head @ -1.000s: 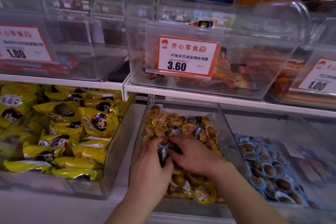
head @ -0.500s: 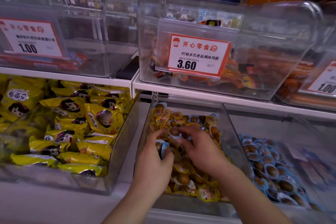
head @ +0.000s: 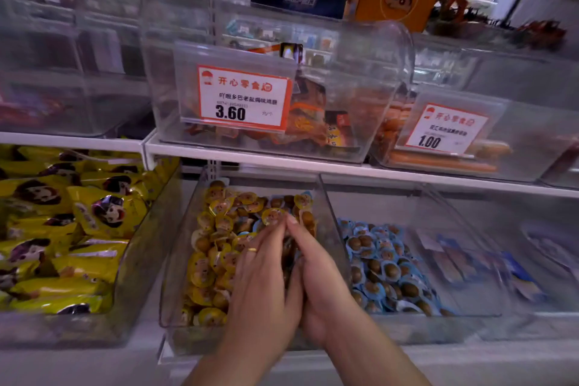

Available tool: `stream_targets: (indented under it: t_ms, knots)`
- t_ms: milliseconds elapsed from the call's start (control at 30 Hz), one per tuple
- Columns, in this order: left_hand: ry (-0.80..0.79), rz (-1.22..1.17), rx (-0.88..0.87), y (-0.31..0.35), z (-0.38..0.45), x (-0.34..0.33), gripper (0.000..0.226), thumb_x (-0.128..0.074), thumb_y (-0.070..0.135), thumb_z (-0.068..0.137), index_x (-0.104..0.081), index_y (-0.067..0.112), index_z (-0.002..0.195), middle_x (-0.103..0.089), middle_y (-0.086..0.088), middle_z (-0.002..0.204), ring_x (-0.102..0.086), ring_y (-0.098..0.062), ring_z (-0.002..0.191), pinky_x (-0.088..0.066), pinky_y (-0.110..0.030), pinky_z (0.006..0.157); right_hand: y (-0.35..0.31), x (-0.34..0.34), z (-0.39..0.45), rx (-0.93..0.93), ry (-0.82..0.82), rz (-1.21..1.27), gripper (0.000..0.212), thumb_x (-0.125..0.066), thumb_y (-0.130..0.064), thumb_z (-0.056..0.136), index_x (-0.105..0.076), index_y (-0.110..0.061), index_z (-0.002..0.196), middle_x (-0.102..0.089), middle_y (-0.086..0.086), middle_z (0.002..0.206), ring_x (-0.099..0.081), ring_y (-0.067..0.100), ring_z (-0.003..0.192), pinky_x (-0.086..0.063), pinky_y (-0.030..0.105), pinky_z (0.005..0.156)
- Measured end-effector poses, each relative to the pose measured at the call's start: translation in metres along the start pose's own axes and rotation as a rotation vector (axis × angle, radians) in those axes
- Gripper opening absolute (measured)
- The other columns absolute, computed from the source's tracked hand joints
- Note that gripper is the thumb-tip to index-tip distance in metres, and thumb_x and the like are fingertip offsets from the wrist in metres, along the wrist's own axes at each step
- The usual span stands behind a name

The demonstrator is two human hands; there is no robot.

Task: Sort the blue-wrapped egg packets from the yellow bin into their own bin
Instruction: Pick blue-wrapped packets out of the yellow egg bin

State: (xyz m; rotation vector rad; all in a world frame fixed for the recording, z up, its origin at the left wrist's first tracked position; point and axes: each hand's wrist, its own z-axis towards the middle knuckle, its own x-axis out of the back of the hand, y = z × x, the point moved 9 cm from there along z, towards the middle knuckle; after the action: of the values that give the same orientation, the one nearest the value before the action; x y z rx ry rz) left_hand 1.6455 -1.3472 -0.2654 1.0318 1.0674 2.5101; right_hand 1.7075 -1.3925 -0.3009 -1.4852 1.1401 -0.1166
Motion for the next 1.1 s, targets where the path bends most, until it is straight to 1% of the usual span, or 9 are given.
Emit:
stream_targets:
  t_ms: [133,267,333,467,567,700,867,1000,1100]
  knots:
    - [-0.207,0.010,-0.046,-0.005,-0.001,-0.022,0.082,-0.025,0.067,0.085,0.004,0.036,0.155,0.011,0.021,0.163,0.016,0.006,0.146,-0.006,-0.028,0.123,-0.022,0.026,-0.002,0.133,0.164,-0.121,0.017,-0.069,-0.021,0.092,-0.076,-0.011,0.103,-0.077,0.014,0.102,-0.074,0.030,0.096,-0.058,0.046,0.089]
    - [-0.268,-0.005,-0.123,-0.008,-0.002,-0.025,0.080,-0.023,0.079,0.089,0.008,0.044,0.154,0.008,0.030,0.161,0.005,0.009,0.147,-0.013,-0.024,0.116,-0.063,0.060,-0.005,0.247,0.250,-0.028,0.013,-0.067,-0.007,0.089,-0.068,0.002,0.098,-0.069,0.016,0.074,-0.060,0.023,0.056,-0.041,0.025,0.042]
    - [-0.244,0.054,-0.092,-0.019,0.002,-0.024,0.072,-0.023,0.075,0.091,-0.007,0.047,0.155,-0.006,0.031,0.159,-0.009,0.009,0.146,-0.020,-0.024,0.113,-0.095,0.091,-0.009,0.344,0.333,-0.026,0.006,-0.065,-0.006,0.090,-0.067,-0.002,0.094,-0.067,0.014,0.067,-0.057,0.017,0.046,-0.035,0.022,0.036]
    - [-0.297,0.267,-0.039,-0.036,0.008,-0.033,0.057,-0.031,0.061,0.096,-0.046,0.034,0.143,-0.038,0.016,0.151,-0.037,-0.010,0.138,-0.036,-0.031,0.109,-0.144,0.167,-0.014,0.469,0.514,-0.144,0.010,-0.070,-0.013,0.089,-0.072,-0.004,0.095,-0.072,0.013,0.083,-0.068,0.022,0.072,-0.052,0.034,0.061]
    - [-0.456,0.394,-0.025,-0.039,0.004,-0.051,0.054,-0.027,0.063,0.095,-0.039,0.041,0.143,-0.031,0.022,0.151,-0.035,-0.008,0.139,-0.037,-0.035,0.110,-0.148,0.218,-0.005,0.356,0.623,-0.394,0.031,-0.071,-0.038,0.090,-0.069,-0.015,0.110,-0.069,0.012,0.116,-0.066,0.022,0.101,-0.051,0.038,0.085]
    - [-0.516,0.432,0.022,-0.044,0.005,-0.055,0.050,-0.033,0.062,0.095,-0.038,0.045,0.142,-0.031,0.023,0.151,-0.032,-0.010,0.141,-0.034,-0.037,0.112,-0.151,0.247,-0.010,0.413,0.829,-0.716,0.030,-0.062,-0.033,0.095,-0.067,-0.011,0.116,-0.068,0.010,0.122,-0.061,0.020,0.101,-0.047,0.031,0.083]
    - [-0.453,0.494,0.047,-0.043,0.007,-0.045,0.042,-0.044,0.057,0.090,-0.053,0.043,0.128,-0.042,0.019,0.143,-0.047,-0.016,0.125,-0.040,-0.035,0.104,-0.152,0.171,-0.024,0.697,0.690,-0.935,0.021,-0.058,-0.016,0.094,-0.071,-0.024,0.109,-0.072,-0.006,0.100,-0.067,0.009,0.095,-0.051,0.022,0.078]
    - [-0.364,0.614,0.053,-0.046,0.009,-0.021,0.042,-0.046,0.059,0.080,-0.071,0.036,0.105,-0.064,0.014,0.112,-0.059,-0.019,0.106,-0.044,-0.039,0.092,-0.129,0.058,-0.041,0.956,0.347,-1.163,0.021,-0.055,-0.017,0.091,-0.072,-0.024,0.100,-0.069,-0.017,0.095,-0.062,-0.010,0.090,-0.043,0.002,0.072]
    - [-0.291,0.625,0.068,-0.055,0.009,0.004,0.034,-0.055,0.056,0.072,-0.074,0.033,0.088,-0.067,0.012,0.093,-0.065,-0.021,0.089,-0.049,-0.039,0.081,-0.088,0.011,-0.010,0.820,0.093,-1.348,0.029,-0.053,-0.026,0.091,-0.070,-0.026,0.115,-0.065,-0.013,0.111,-0.061,0.000,0.101,-0.041,0.004,0.084]
